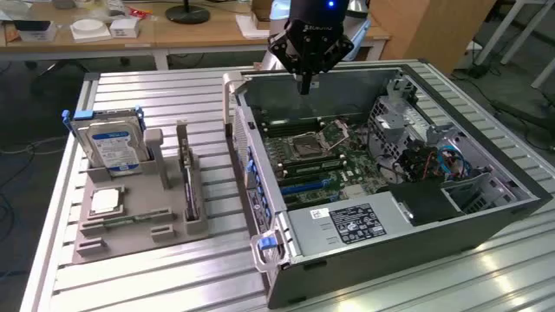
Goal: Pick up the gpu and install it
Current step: 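Reach for the gpu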
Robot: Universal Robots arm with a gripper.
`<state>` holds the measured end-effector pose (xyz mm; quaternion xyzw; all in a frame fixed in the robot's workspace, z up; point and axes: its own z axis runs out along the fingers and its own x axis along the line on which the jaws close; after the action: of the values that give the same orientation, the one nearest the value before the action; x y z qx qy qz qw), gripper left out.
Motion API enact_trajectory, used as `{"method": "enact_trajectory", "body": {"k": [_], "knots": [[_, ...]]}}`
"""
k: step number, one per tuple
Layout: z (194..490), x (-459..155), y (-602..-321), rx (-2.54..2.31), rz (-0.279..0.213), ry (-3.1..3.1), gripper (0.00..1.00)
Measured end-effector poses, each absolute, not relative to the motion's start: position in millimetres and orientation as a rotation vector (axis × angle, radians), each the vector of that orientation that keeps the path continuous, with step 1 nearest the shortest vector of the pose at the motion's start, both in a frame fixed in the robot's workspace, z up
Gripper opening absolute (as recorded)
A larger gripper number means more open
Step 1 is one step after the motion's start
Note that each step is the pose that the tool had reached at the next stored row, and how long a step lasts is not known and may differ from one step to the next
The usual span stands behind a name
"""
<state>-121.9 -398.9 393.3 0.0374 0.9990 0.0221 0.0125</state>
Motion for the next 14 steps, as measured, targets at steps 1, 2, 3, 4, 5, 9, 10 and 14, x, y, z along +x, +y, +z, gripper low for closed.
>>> {"method": "enact_trajectory", "body": {"k": [1, 2, 3, 4, 5, 9, 10, 14], "knots": [[393.3, -121.9, -398.8, 0.117, 0.069, 3.114, 0.10], [393.3, -121.9, -398.8, 0.117, 0.069, 3.114, 0.10], [393.3, -121.9, -398.8, 0.117, 0.069, 3.114, 0.10], [393.3, -121.9, -398.8, 0.117, 0.069, 3.114, 0.10], [393.2, -121.9, -398.9, 0.117, 0.069, 3.114, 0.10], [393.3, -127.4, -398.8, 0.117, 0.069, 3.114, 0.10], [393.3, -129.3, -398.8, 0.117, 0.069, 3.114, 0.10], [393.3, -145.3, -398.9, 0.117, 0.069, 3.114, 0.10]]}}
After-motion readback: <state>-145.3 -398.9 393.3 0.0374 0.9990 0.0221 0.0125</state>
